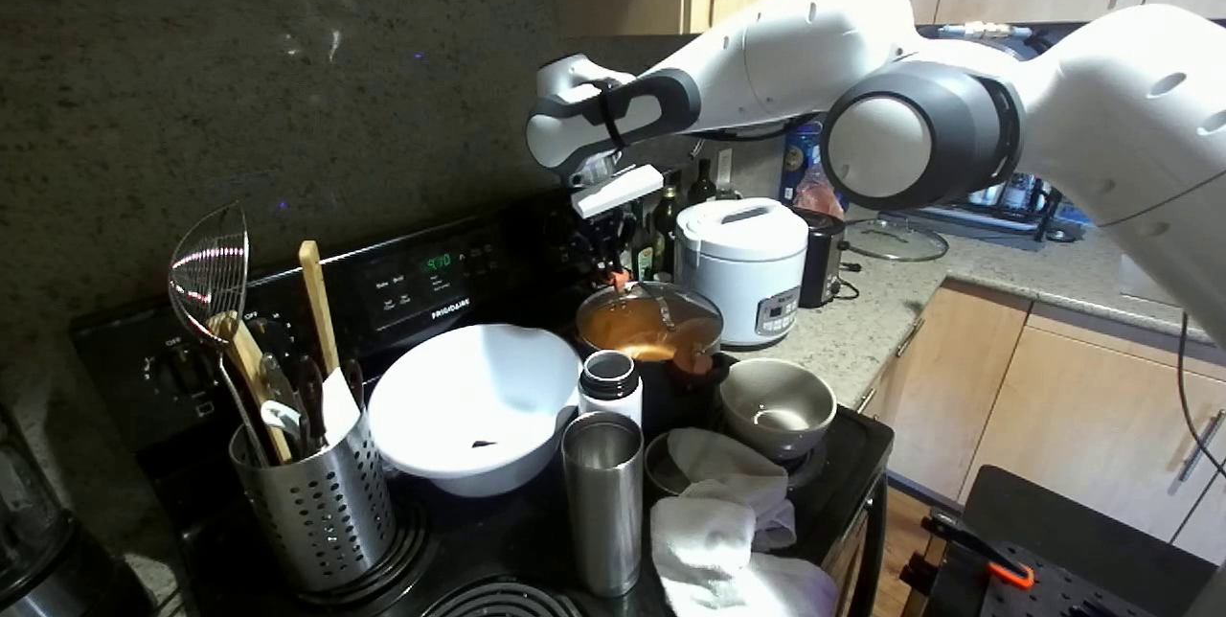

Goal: Turn the pot clockwise

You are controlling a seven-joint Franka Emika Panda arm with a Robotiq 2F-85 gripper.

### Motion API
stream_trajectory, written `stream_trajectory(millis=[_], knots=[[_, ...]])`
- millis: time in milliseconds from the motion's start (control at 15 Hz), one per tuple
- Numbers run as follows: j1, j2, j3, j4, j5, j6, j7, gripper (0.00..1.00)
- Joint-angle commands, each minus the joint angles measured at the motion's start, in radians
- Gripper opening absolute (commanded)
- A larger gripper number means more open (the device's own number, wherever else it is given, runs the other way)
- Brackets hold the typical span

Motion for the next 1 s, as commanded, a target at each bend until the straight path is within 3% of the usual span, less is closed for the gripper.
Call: stream_trajectory(millis=[0,933], knots=[[0.015,0.032,-0.023,0.01,-0.007,0.0,0.113,0.05],[0.014,0.038,-0.023,0.01,-0.012,0.013,0.412,0.05]])
